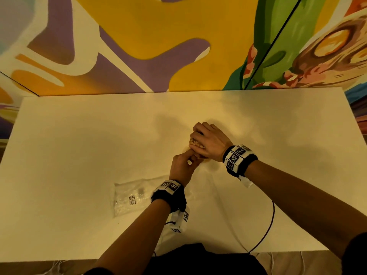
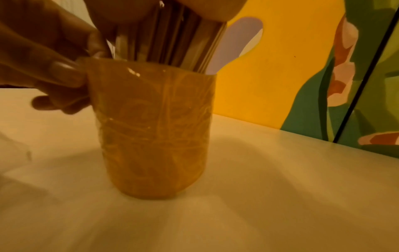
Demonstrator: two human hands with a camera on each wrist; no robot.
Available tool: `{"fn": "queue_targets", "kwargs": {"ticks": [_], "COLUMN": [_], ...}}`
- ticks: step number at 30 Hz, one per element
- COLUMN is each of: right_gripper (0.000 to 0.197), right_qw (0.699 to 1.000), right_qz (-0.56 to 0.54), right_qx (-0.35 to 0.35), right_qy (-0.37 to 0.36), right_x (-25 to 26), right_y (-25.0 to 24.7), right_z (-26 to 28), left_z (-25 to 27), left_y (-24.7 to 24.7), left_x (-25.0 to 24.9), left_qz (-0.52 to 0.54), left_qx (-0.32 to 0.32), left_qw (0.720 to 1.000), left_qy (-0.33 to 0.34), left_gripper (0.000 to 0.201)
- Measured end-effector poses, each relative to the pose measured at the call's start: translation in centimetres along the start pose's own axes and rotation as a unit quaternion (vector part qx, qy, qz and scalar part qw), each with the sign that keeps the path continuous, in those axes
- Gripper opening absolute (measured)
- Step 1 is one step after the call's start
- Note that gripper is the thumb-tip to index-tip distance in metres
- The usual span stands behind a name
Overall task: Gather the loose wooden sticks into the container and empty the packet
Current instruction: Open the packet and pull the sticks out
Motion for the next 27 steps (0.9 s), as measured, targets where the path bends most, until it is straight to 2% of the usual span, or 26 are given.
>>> {"fn": "queue_targets", "kwargs": {"ticks": [2, 6, 9, 11, 14, 18, 22, 24, 27], "right_gripper": [0.033, 0.037, 0.045, 0.048, 0.058, 0.069, 0.067, 0.064, 0.065], "right_qw": [1.000, 0.995, 0.996, 0.997, 0.996, 0.990, 0.988, 0.989, 0.988], "right_qz": [-0.012, -0.065, -0.016, 0.013, 0.032, 0.032, 0.011, 0.026, 0.023], "right_qx": [-0.003, -0.017, 0.030, 0.034, 0.025, 0.078, 0.062, 0.040, 0.051], "right_qy": [0.008, 0.075, 0.085, 0.075, 0.080, 0.115, 0.144, 0.143, 0.146], "right_x": [-0.1, -1.4, -1.4, -1.2, -1.1, -1.1, -1.5, -1.5, -1.6], "right_y": [-0.3, -1.0, -0.4, -0.7, -1.3, 0.4, 0.0, -0.2, 0.4], "right_z": [0.2, -0.3, -0.4, -0.7, -1.5, -1.2, -1.3, -1.3, -0.6], "left_z": [0.0, -0.1, 0.0, 0.0, 0.0, 0.4, 0.7, 0.7, 0.7], "left_y": [0.1, 0.2, 0.2, 0.3, 0.4, 0.4, 0.3, 0.3, 0.2], "left_x": [0.2, 0.4, 0.3, 0.2, 0.4, -0.1, -0.5, -0.6, -0.5], "left_qz": [-0.003, -0.012, -0.023, -0.038, -0.068, -0.097, -0.104, -0.104, -0.107], "left_qx": [-0.002, 0.008, 0.009, 0.015, 0.019, 0.015, 0.023, 0.025, 0.020], "left_qw": [1.000, 1.000, 1.000, 0.999, 0.998, 0.995, 0.994, 0.994, 0.994], "left_qy": [0.000, -0.013, -0.007, -0.005, -0.003, -0.004, -0.024, -0.024, -0.025], "left_gripper": [0.008, 0.008, 0.008, 0.009, 0.010, 0.015, 0.027, 0.026, 0.025]}}
Point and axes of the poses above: each hand's wrist, its own z-axis away from the middle knuckle, its own y-axis out of the palm, x = y × z, the point moved 10 cm from there along -z, towards the middle knuckle, and after that the axes turned 4 degrees about -x, right-handed, at the moved point
